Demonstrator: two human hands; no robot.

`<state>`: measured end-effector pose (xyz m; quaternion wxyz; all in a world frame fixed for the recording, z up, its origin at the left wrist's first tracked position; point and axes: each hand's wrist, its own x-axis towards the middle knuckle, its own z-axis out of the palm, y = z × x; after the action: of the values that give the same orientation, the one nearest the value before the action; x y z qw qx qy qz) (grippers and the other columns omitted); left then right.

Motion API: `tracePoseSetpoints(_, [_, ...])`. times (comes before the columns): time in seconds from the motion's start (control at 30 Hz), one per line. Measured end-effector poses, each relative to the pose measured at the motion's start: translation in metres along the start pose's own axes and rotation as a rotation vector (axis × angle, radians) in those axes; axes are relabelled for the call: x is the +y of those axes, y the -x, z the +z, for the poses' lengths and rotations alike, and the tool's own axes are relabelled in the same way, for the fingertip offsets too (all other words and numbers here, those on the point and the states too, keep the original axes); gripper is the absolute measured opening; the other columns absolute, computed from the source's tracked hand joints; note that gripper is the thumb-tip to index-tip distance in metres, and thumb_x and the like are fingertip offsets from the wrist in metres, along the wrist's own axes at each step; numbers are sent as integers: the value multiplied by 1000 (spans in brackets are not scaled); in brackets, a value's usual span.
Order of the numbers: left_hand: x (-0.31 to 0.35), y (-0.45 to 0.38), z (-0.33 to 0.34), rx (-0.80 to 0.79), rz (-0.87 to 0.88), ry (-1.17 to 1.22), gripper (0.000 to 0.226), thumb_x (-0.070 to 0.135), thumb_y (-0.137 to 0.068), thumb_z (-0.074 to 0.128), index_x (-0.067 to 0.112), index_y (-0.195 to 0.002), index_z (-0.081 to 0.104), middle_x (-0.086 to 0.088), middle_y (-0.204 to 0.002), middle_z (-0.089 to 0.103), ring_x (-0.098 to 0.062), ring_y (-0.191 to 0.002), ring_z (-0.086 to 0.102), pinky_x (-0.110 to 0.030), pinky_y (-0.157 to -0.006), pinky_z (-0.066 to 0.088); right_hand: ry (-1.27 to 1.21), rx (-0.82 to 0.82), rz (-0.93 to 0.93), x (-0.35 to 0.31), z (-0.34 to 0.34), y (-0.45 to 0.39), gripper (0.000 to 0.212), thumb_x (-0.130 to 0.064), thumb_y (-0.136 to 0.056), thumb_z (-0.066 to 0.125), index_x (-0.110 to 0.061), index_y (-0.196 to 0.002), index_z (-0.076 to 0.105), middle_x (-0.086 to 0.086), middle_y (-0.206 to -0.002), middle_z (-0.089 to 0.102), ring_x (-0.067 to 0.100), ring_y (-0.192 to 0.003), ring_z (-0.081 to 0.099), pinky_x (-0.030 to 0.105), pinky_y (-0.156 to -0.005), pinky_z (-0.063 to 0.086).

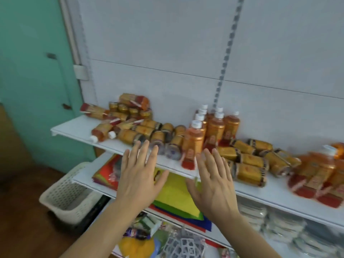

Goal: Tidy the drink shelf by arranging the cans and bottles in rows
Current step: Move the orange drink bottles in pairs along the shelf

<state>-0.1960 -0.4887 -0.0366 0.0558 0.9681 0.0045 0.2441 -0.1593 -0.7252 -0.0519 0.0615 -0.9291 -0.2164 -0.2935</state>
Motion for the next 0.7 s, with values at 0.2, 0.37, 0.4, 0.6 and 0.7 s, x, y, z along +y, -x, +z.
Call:
tracePoseSetpoints(0.2, [-98,9,-13,-18,-169,-54,81,71,-100,33,20,-164,34,-11,-173,25,-32,-162,16,-58,-129,20,-99,-9,-131,-92,34,-56,75,-63,-107,39,-11,-161,45,14,-171,35,32,-164,16,59,-129,25])
tracePoseSetpoints(0.37, [-167,-8,-8,-43,-253,-82,82,72,-100,26,22,-165,32,-9,-172,30,-31,-160,21,-56,-129,20,-168,-8,-184,-147,80,-113,73,-60,-106,41,-11,-159,46,16,-169,37,34,-163,19,58,-129,25])
tracePoseSetpoints(0.4, [-180,-15,-6,-52,-265,-90,82,72,-100,26,22,-165,31,-8,-172,29,-30,-160,21,-55,-130,19,-186,2,-190,-155,90,-125,71,-59,-106,43,-10,-157,48,16,-168,40,35,-162,22,58,-128,27])
tracePoseSetpoints(0.6, [-245,-72,0,-62,-299,-89,86,75,-97,19,26,-167,24,-5,-175,23,-28,-162,17,-51,-131,15,-248,-6,-189,-194,133,-204,69,-60,-107,42,-12,-156,50,15,-167,42,34,-162,22,57,-127,27])
tracePoseSetpoints(0.7, [-269,-100,5,-67,-332,-73,88,76,-96,18,26,-168,21,-4,-176,20,-27,-162,15,-50,-132,11,-236,-28,-182,-205,147,-237,73,-63,-107,37,-14,-159,46,13,-168,41,32,-163,20,57,-128,28])
